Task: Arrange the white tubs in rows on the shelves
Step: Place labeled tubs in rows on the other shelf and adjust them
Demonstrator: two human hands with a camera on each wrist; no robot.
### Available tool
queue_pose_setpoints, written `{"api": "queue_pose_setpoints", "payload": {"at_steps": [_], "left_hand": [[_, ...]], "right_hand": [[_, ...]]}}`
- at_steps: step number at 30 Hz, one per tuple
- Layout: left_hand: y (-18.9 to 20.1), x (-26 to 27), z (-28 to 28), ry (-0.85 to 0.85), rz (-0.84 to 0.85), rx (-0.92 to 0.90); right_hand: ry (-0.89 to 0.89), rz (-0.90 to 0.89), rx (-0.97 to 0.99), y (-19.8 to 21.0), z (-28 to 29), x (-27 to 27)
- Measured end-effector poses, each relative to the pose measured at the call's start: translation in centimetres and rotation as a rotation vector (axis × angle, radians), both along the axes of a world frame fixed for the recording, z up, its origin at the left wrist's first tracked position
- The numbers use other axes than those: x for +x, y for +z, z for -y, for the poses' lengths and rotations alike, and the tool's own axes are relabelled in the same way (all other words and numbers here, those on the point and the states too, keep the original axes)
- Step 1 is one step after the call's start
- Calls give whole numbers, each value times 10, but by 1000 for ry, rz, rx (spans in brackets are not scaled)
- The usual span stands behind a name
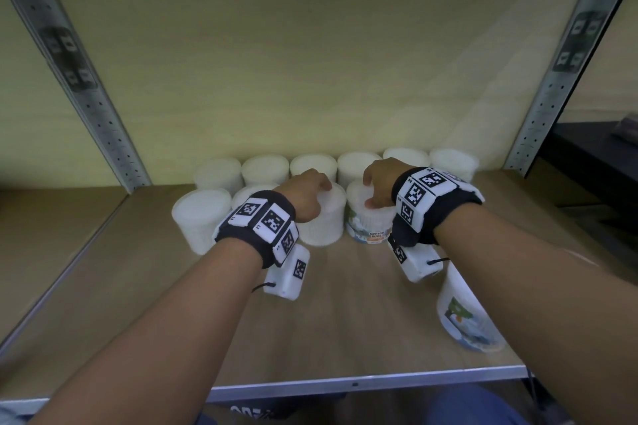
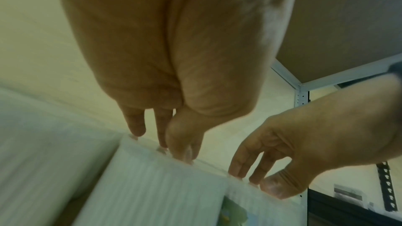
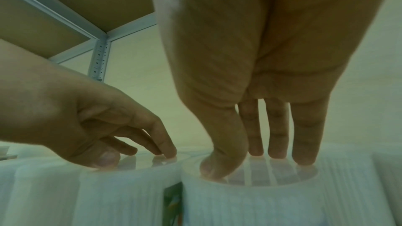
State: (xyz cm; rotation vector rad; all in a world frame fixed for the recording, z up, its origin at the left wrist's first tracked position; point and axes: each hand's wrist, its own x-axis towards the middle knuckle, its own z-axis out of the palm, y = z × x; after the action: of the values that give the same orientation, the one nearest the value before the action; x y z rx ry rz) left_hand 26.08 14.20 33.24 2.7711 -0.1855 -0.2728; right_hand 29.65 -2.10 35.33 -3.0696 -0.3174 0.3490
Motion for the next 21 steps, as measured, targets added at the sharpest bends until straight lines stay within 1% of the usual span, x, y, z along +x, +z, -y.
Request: {"api": "queue_pose_setpoints", "payload": {"at_steps": [3, 5, 8, 10, 13, 16, 21], "left_hand": [[7, 0, 3, -45, -21, 10], [8, 3, 8, -23, 57, -1], [1, 9, 12, 85, 176, 40], [-5, 11, 15, 144, 160, 105], [-12, 13, 16, 151, 148, 188], [-14, 14, 16, 140, 153, 182], [-8, 13, 14, 64, 96, 135]], "right_hand": [[29, -9, -6, 0, -1, 2], [25, -10, -7, -1, 0, 3], [32, -9, -15, -1, 1, 4], [36, -17, -29, -1, 1, 5], [30, -29, -21, -4, 0, 9], [39, -22, 5, -7, 1, 15], [16, -19, 40, -11, 2, 20]]}}
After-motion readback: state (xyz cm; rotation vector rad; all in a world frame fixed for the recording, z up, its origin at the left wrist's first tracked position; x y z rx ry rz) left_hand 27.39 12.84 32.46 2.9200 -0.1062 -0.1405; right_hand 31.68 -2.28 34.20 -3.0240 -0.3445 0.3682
